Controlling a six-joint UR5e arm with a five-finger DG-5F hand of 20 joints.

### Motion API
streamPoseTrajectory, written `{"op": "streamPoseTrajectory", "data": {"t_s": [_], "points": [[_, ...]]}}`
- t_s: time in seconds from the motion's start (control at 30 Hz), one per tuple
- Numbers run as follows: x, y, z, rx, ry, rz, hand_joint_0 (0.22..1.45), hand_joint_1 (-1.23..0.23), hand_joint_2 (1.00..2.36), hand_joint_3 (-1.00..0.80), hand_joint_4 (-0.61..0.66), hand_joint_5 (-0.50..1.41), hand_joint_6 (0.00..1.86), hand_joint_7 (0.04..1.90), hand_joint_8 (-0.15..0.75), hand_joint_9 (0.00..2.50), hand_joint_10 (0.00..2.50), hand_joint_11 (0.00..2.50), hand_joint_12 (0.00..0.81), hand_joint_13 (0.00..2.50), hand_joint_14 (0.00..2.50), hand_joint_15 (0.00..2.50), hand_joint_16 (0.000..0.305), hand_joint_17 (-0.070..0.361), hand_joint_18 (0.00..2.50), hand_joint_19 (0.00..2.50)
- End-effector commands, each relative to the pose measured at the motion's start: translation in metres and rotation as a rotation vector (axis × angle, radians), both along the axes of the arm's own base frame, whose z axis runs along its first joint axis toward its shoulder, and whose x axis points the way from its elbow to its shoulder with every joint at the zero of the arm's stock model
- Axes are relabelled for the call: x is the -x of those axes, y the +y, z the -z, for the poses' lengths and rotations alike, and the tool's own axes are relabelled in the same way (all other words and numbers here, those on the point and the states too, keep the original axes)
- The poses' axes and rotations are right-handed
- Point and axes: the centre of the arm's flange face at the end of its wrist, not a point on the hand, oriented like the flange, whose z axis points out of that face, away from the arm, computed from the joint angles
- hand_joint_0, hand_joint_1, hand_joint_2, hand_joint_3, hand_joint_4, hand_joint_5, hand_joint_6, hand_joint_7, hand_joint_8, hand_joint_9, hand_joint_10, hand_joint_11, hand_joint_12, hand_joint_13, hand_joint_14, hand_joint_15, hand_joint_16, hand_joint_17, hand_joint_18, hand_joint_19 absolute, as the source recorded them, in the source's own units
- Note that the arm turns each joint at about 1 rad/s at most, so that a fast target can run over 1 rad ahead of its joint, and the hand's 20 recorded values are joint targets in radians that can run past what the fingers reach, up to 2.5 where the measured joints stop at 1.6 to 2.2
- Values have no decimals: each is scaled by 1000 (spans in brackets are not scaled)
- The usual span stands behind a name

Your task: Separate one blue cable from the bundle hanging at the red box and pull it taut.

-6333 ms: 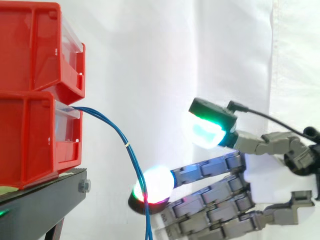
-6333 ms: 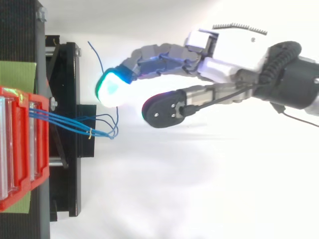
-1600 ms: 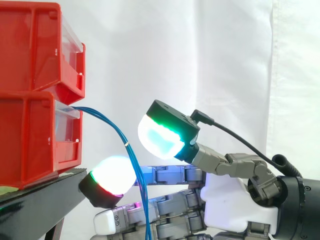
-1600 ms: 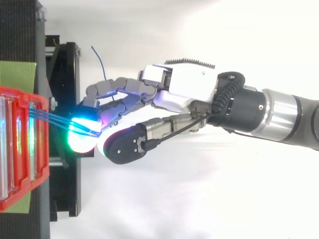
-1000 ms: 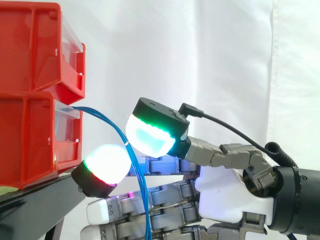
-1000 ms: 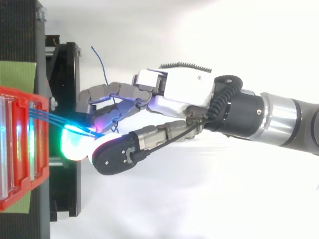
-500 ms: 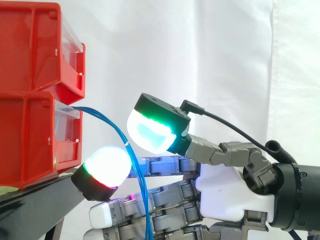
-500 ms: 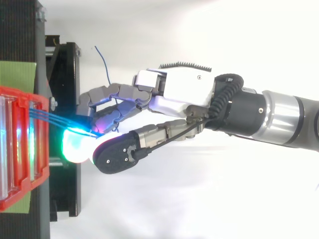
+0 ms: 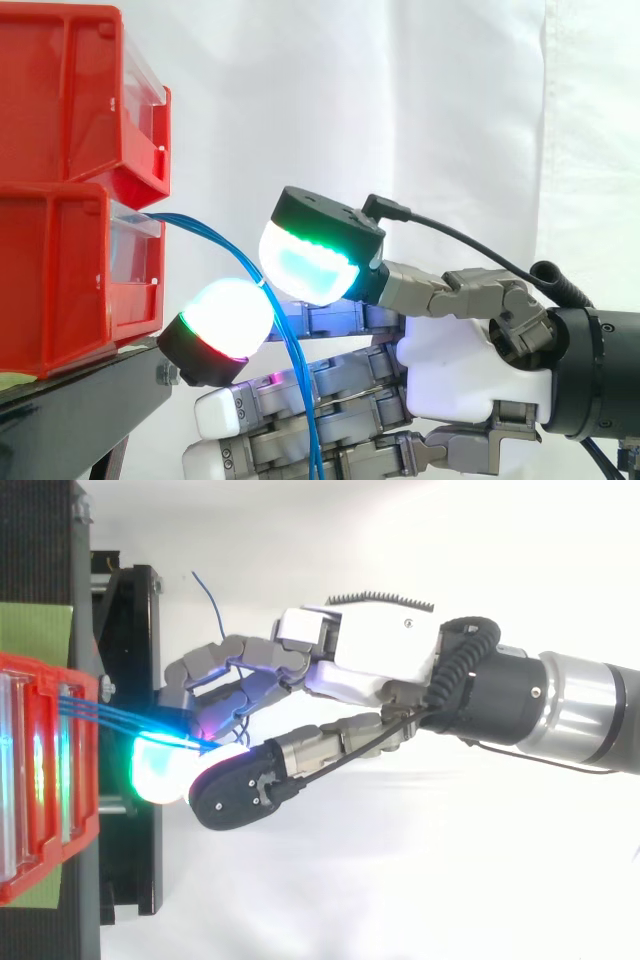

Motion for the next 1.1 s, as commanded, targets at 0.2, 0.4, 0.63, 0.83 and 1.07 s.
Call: {"op": "streamPoseTrajectory", "data": {"t_s": [0.2, 0.4, 0.63, 0.83, 1.07], "points": [[1, -6, 1, 2, 4, 8, 568, -586, 1001, -486, 172, -184, 766, 871, 299, 774, 11, 364, 305, 682, 9, 236, 32, 71, 449, 213], [1, -16, 1, 1, 3, 26, 582, -539, 1000, -500, 167, -180, 753, 897, 303, 784, 11, 363, 304, 696, 9, 230, 31, 71, 454, 213], [2, -19, 2, 2, 9, 34, 597, -578, 1005, -455, 158, -187, 776, 890, 300, 781, 14, 360, 303, 700, 9, 235, 31, 70, 459, 212], [2, -22, 2, 2, 9, 37, 607, -584, 1009, -409, 158, -194, 806, 865, 300, 783, 11, 366, 301, 700, 9, 229, 31, 69, 461, 213], [2, -22, 3, 5, 15, 37, 594, -559, 1022, -174, 148, -204, 907, 901, 310, 782, 11, 374, 310, 691, 10, 232, 31, 71, 461, 213]]}}
